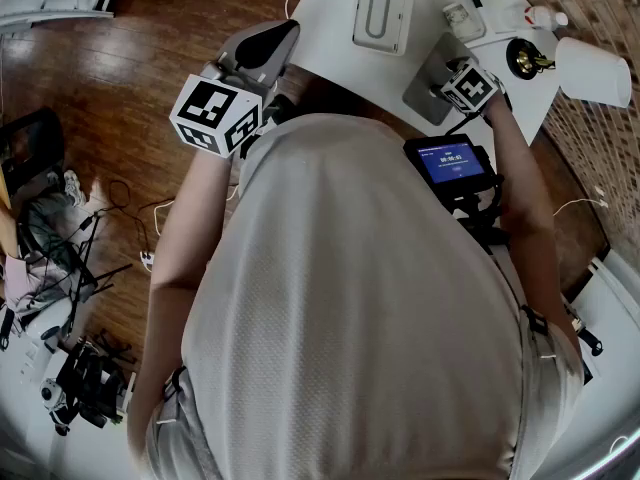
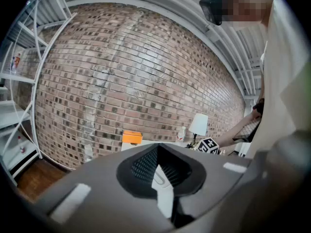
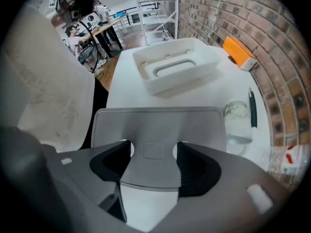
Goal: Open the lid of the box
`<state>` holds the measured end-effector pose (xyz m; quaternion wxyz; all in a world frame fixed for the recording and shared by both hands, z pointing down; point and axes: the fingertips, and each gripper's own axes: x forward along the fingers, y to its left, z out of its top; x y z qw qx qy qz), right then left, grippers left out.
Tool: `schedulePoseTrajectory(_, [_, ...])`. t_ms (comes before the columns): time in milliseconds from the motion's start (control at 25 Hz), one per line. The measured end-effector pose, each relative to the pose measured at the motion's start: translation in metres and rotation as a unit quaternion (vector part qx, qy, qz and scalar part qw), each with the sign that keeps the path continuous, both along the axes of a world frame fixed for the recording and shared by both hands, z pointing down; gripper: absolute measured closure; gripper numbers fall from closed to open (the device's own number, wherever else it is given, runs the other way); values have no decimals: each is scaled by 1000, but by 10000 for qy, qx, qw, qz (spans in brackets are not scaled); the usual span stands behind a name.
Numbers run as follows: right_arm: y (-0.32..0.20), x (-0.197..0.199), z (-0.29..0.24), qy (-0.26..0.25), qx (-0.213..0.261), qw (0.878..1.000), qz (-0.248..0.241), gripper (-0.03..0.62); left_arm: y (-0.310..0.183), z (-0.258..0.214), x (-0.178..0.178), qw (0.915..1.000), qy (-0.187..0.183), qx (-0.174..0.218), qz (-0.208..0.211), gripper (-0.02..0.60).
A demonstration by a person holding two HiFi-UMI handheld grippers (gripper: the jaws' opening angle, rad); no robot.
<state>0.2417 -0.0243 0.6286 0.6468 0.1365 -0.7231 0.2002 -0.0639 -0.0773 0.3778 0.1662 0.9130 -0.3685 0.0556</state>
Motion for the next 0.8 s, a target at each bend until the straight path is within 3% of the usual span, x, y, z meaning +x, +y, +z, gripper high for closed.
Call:
schedulePoseTrajectory(120, [1,17,16,204,-162,9996,122,293,-8,2,7,10000,-53,-5,76,581])
schedulePoseTrajectory(400, [11,69,45,613,-379,9913,1104,295,-12,-2,17,9997,-162,6,188,581])
schedulePoseTrajectory(520, [2,70,46,393,-136,9934,1070,297,-11,-3,19,9996,-203,7,219,581])
schedulePoseTrajectory(800, [9,75,43,543,-203,9933,1001,292,-14,3,21,9994,-170,-35,285,581])
